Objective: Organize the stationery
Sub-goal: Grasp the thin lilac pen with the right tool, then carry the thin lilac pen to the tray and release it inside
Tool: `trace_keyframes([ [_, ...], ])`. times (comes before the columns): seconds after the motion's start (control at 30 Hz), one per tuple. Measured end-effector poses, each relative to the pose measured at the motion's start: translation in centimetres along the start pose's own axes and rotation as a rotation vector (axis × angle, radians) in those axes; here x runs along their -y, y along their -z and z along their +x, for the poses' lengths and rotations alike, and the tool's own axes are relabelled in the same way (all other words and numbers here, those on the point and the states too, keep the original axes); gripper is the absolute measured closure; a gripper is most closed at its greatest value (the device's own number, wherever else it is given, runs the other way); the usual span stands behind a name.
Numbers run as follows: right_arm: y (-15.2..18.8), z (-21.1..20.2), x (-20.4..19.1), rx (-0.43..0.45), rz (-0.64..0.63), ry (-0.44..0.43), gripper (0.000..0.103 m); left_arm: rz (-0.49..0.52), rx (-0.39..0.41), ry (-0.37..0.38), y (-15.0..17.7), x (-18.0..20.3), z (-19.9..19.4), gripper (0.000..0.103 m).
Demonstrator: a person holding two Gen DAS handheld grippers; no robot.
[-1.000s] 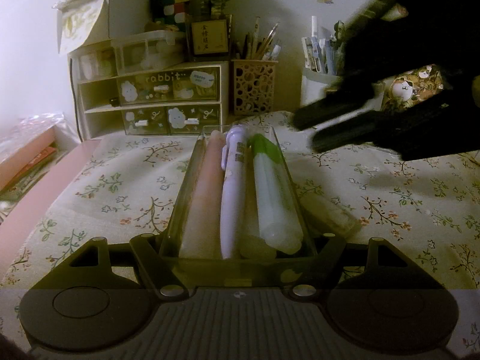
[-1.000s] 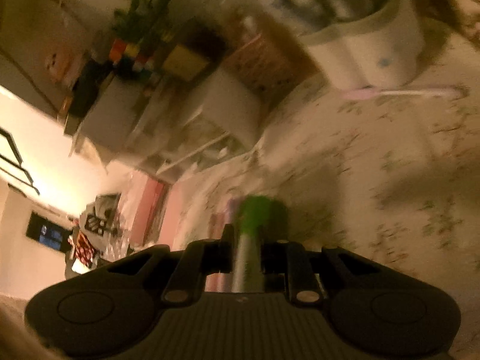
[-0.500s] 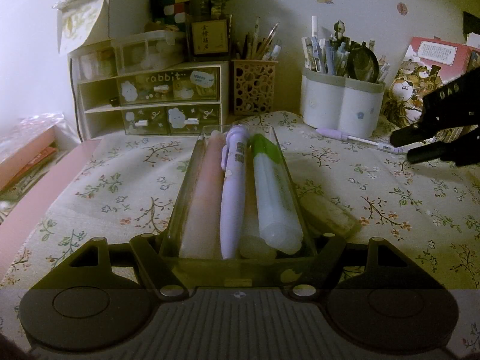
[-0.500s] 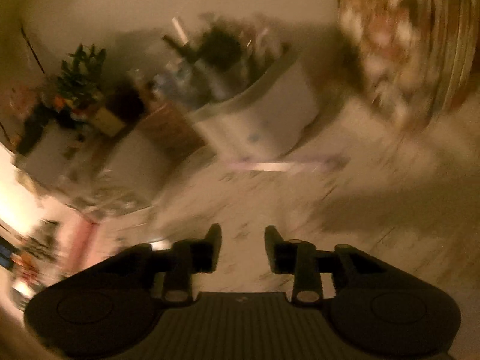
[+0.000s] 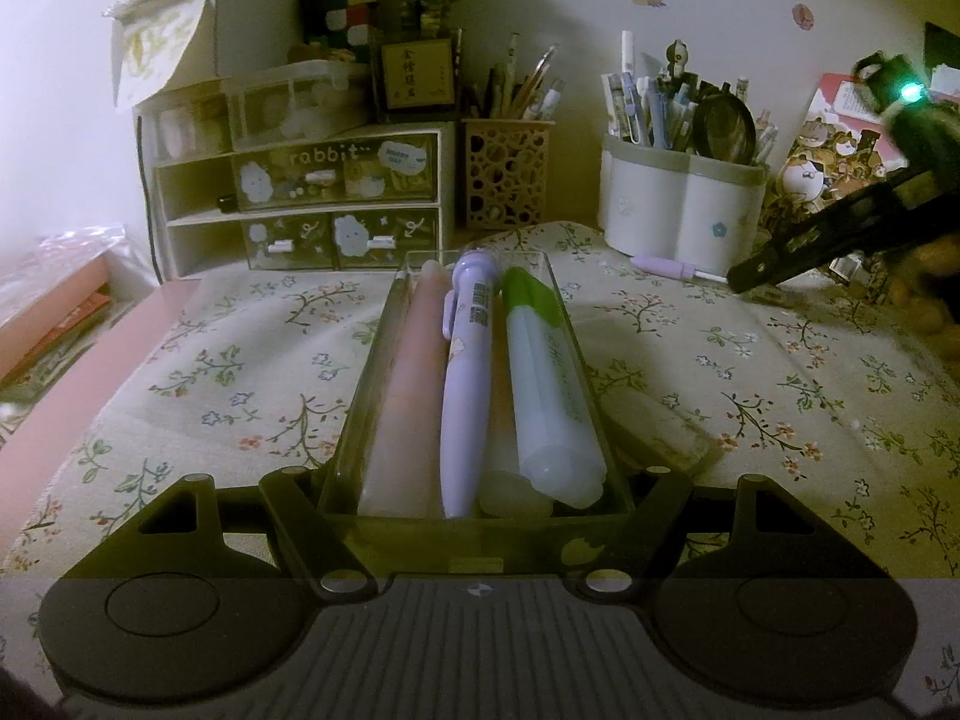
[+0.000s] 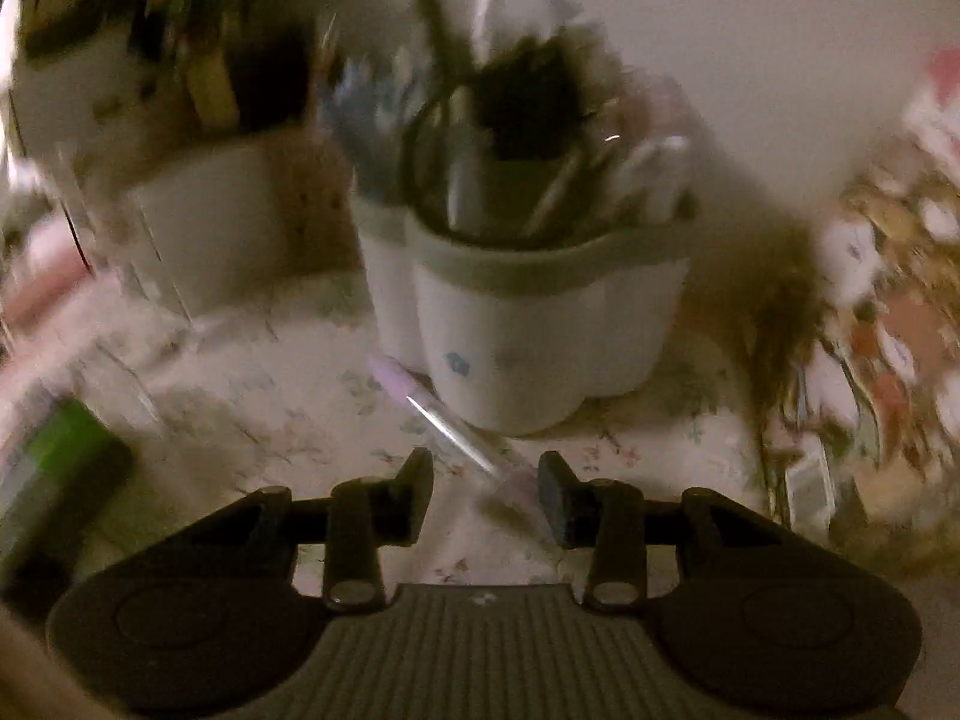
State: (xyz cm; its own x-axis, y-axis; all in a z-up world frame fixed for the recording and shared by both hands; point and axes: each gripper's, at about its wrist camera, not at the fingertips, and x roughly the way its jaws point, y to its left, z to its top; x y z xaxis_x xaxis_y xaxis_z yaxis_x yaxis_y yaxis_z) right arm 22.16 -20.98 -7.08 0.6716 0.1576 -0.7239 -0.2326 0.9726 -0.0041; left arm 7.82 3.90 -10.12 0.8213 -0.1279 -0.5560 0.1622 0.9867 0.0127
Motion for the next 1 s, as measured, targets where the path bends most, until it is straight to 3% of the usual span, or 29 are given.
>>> trace_keyframes([
  [0.07,-0.3,0.7,-0.7,-0.011,-0.049,0.036,0.061,0.0,-0.001,0.004,0.0,0.0,0.0,0.03],
  [0.13,-0.7,1.3,-1.2,-0.031,-0.067,-0.013,0.061,0.001,-0.001,0.008,-0.1,0.0,0.1,0.03],
  [0.2,-0.8,1.5,-1.9,-0.045,-0.097,-0.022,0.067,0.002,-0.001,0.011,-0.1,0.0,0.1,0.03],
  [0.23,-1.0,1.4,-2.1,-0.059,-0.097,-0.03,0.077,0.003,-0.001,0.011,-0.1,0.0,0.1,0.03],
  [0.4,-1.2,0.4,-3.1,-0.151,0.008,-0.121,0.085,0.002,-0.001,0.01,-0.1,0.0,0.1,0.03],
  [0.57,-0.5,0.1,-3.2,-0.174,0.157,-0.192,0.085,0.002,-0.001,0.011,-0.1,0.0,0.1,0.03],
  [0.8,2.0,-0.3,-1.3,-0.175,0.525,-0.344,0.085,0.003,-0.001,0.011,-0.1,0.0,0.1,0.03],
  [1.0,4.0,-1.4,-1.2,-0.147,0.725,-0.422,0.085,0.003,-0.001,0.011,-0.1,0.0,0.1,0.03],
])
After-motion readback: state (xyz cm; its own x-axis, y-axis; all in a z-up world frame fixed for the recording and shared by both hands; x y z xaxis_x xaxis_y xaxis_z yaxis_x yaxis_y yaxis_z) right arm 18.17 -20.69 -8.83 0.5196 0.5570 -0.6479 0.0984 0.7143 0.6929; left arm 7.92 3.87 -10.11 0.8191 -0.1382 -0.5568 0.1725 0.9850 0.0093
